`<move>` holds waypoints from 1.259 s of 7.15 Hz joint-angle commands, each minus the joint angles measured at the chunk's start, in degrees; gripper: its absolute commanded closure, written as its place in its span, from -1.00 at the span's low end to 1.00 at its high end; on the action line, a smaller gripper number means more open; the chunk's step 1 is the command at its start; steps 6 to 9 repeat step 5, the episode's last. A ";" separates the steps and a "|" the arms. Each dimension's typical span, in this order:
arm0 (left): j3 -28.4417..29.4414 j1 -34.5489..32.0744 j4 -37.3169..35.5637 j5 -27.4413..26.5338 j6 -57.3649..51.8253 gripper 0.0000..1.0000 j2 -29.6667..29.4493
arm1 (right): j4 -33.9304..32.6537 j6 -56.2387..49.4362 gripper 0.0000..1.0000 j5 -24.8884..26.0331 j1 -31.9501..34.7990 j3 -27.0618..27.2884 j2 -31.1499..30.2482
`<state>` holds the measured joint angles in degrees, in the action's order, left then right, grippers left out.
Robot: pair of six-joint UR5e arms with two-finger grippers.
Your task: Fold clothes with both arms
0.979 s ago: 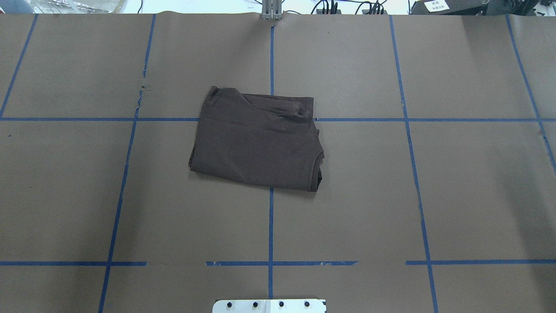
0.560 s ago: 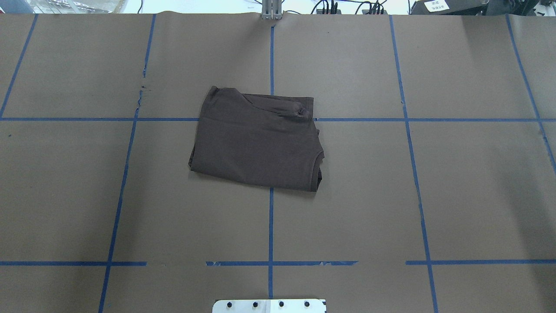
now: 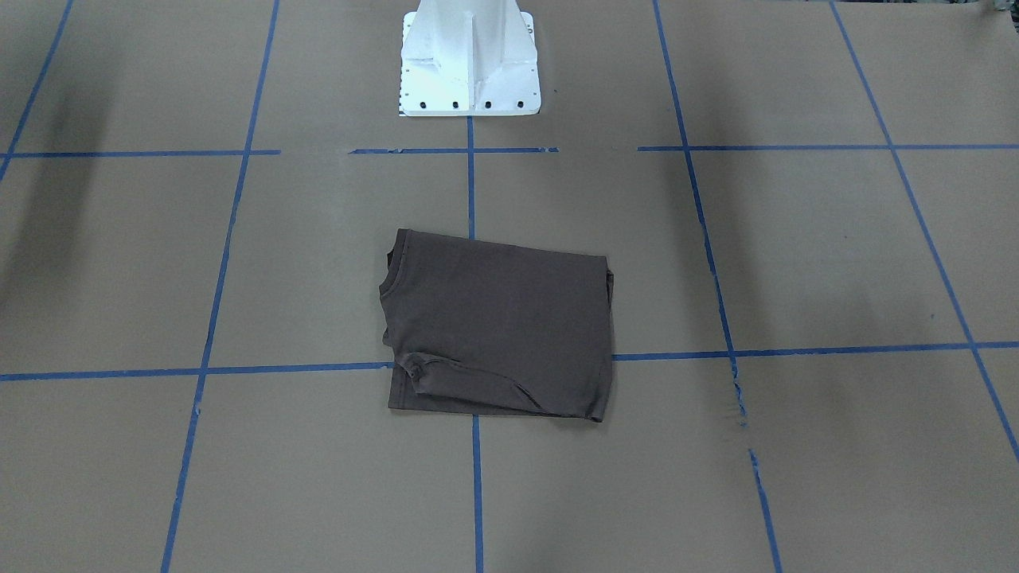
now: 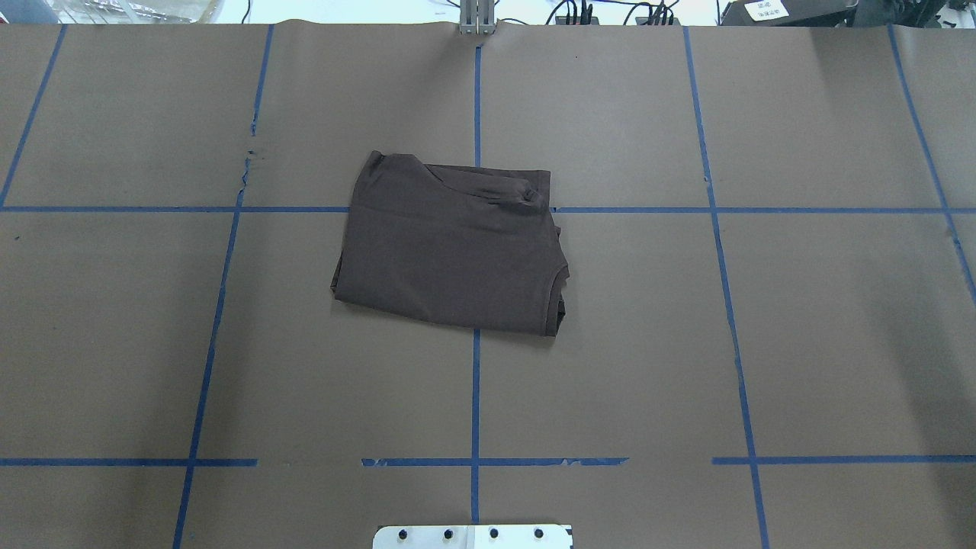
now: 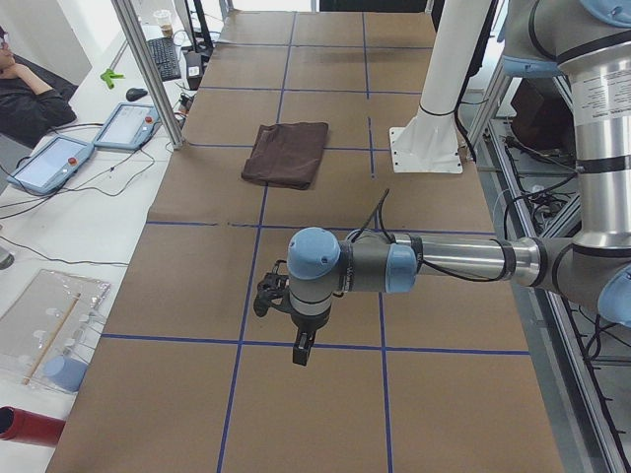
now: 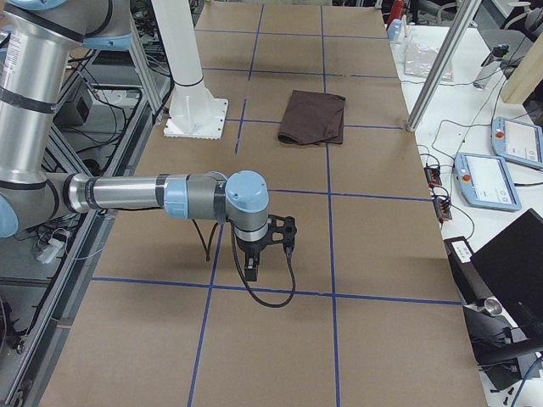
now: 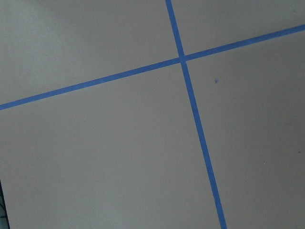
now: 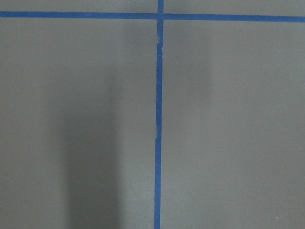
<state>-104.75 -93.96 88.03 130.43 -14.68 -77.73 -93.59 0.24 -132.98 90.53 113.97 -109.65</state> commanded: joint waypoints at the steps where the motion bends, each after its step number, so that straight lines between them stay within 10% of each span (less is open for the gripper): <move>1: -0.02 0.00 -0.05 0.00 0.00 -1.00 0.30 | -0.01 -0.15 -1.00 0.18 0.00 -0.32 -0.21; 9: -0.20 0.09 0.13 0.00 0.00 -1.00 0.30 | -0.10 -0.24 -1.00 0.44 0.00 -0.59 -0.74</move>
